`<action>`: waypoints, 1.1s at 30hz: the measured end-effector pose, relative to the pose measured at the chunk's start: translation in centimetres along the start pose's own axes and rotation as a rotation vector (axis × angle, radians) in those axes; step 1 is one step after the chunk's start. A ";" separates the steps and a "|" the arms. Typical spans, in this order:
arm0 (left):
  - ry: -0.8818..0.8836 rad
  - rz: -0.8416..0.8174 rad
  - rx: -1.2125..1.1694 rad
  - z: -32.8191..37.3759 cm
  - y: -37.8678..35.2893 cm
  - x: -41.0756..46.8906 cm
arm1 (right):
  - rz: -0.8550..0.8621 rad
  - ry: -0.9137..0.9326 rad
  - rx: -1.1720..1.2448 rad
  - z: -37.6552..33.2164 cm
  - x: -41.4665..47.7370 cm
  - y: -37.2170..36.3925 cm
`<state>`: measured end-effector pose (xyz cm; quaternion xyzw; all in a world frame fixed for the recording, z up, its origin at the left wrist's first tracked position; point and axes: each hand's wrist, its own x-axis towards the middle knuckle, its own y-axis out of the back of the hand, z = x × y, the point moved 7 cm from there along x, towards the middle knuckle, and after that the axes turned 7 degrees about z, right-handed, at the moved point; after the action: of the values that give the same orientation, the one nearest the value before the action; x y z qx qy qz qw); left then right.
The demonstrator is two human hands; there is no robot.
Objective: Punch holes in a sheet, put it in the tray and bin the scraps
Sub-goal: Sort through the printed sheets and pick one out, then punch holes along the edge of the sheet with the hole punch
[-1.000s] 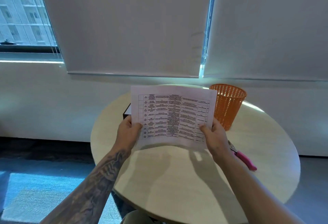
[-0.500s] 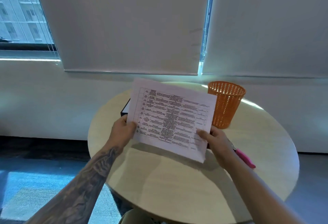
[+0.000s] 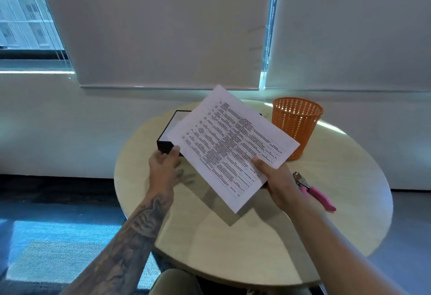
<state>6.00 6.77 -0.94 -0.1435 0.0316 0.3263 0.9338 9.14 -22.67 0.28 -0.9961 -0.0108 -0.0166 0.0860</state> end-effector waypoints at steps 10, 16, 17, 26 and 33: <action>0.221 -0.319 -0.161 -4.4 -5.5 -4.5 | -0.001 -0.104 0.021 1.5 -0.1 -1.1; -0.010 -0.480 0.005 -3.7 -6.2 -4.2 | -0.006 -0.068 -0.053 1.1 0.0 -0.5; -0.023 -0.478 0.019 -3.9 -6.2 -4.1 | -0.001 -0.048 -0.111 0.8 0.0 -0.3; -0.106 -0.280 0.013 -4.0 -5.2 -2.2 | 0.288 0.192 -1.303 -2.5 -0.8 6.3; -0.144 -0.225 0.019 -3.8 -4.7 -1.8 | 0.375 0.038 -1.543 -0.8 -2.7 10.5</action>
<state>7.60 1.09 -3.14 -0.1136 -0.0486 0.2285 0.9657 6.63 -33.18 -0.78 -0.7591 0.1733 -0.0215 -0.6271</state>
